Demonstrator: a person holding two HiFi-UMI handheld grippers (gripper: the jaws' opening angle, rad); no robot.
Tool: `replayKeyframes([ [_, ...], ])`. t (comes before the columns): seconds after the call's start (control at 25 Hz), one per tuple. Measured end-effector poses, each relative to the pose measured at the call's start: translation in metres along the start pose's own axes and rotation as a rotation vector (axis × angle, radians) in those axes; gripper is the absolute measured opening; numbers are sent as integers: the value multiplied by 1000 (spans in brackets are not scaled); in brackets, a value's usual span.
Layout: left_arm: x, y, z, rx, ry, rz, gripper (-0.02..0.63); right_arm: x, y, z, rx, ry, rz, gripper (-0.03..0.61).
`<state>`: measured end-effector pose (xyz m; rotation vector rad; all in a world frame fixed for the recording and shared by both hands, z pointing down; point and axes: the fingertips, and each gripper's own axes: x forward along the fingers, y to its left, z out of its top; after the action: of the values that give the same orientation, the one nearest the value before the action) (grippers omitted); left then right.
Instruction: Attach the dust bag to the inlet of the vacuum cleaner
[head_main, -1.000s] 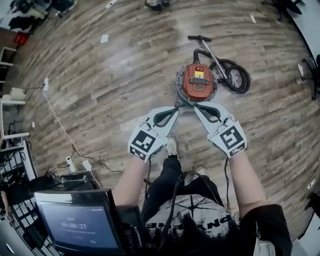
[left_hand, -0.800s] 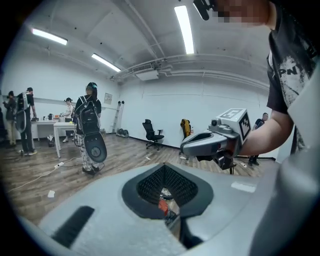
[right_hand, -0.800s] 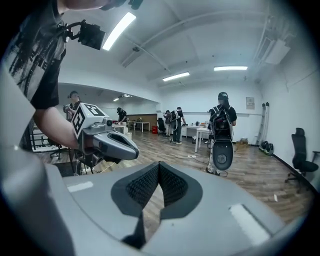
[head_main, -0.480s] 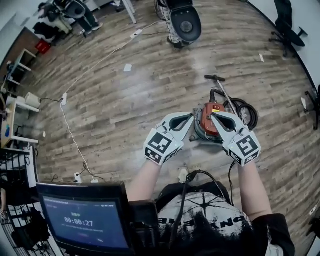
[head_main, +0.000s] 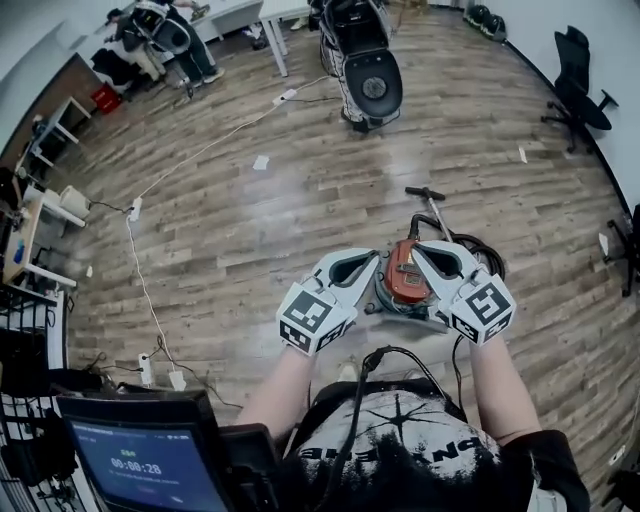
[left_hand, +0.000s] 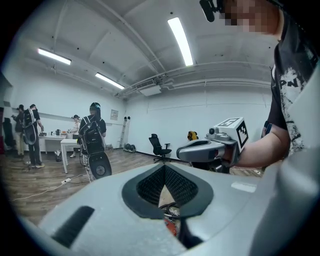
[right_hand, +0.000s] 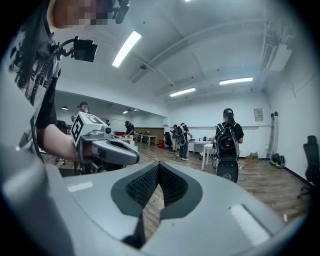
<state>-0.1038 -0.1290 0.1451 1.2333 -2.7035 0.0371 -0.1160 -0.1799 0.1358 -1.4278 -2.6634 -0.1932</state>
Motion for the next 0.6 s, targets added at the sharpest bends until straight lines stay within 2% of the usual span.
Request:
replayKeyframes([
  [0.28, 14, -45, 12, 12, -33, 52, 2, -50, -15, -10, 21, -21, 53, 5],
  [0.4, 18, -55, 6, 10, -22, 50, 2, -63, -19, -17, 33, -33, 30, 5],
  [0.6, 23, -60, 1, 30, 1, 41, 2, -78, -23, -26, -28, -6, -20, 5],
])
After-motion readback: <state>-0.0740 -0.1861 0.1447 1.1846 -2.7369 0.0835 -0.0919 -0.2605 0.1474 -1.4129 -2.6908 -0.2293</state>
